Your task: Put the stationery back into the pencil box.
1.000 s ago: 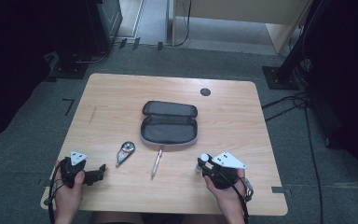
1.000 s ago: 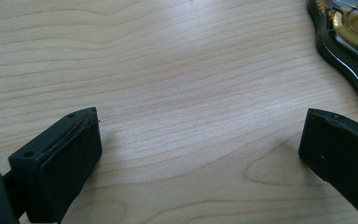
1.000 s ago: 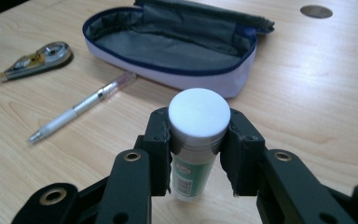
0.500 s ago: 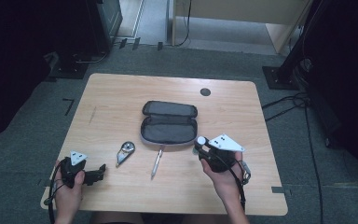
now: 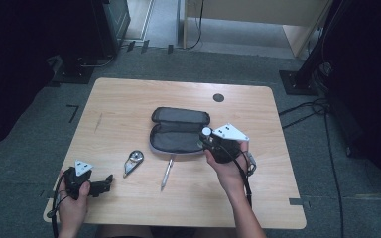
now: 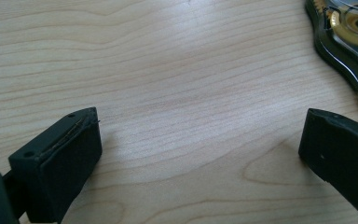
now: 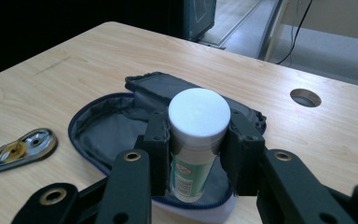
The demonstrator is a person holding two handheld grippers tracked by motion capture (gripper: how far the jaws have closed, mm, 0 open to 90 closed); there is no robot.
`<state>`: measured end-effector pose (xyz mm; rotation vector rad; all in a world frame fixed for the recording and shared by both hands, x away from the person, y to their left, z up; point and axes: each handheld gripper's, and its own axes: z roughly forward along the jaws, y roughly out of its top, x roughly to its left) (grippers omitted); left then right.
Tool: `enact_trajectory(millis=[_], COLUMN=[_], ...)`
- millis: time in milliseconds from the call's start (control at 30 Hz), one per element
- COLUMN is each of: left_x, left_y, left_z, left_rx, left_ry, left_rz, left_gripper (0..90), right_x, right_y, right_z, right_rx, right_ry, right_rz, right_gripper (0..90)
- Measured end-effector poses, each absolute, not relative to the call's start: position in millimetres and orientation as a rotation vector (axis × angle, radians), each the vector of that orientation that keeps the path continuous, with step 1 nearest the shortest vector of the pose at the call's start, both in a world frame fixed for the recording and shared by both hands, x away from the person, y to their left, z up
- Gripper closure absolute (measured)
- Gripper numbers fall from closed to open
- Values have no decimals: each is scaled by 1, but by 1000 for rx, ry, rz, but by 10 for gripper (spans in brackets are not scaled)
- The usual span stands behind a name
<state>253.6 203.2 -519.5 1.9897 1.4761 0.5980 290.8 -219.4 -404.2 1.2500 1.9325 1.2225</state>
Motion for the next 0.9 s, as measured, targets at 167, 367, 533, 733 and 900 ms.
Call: enact_trajectory(millis=[167,367,533,733,900], left_x=[254,254,254,254,254], left_y=[203,203,203,203,203], left_z=[-519,-520,-520,-520,-520], left_rx=[1993,1990,1990,1989,1990], left_ry=[1474,1476,1476,1476,1476], left_rz=[598,598,598,597,597], left_gripper=[0,0,0,0,0], right_x=[307,324,335,343,346], right_y=[-215,-210,-205,-203,-198], right_z=[-407,-420,-435,-447,-452], right_rx=[1263,1281,1301,1321,1304], right_ry=[1929,1946,1969,1970,1983], right_rz=[1208,1181,1140,1089,1044], right_gripper=[656,656,656,656,655])
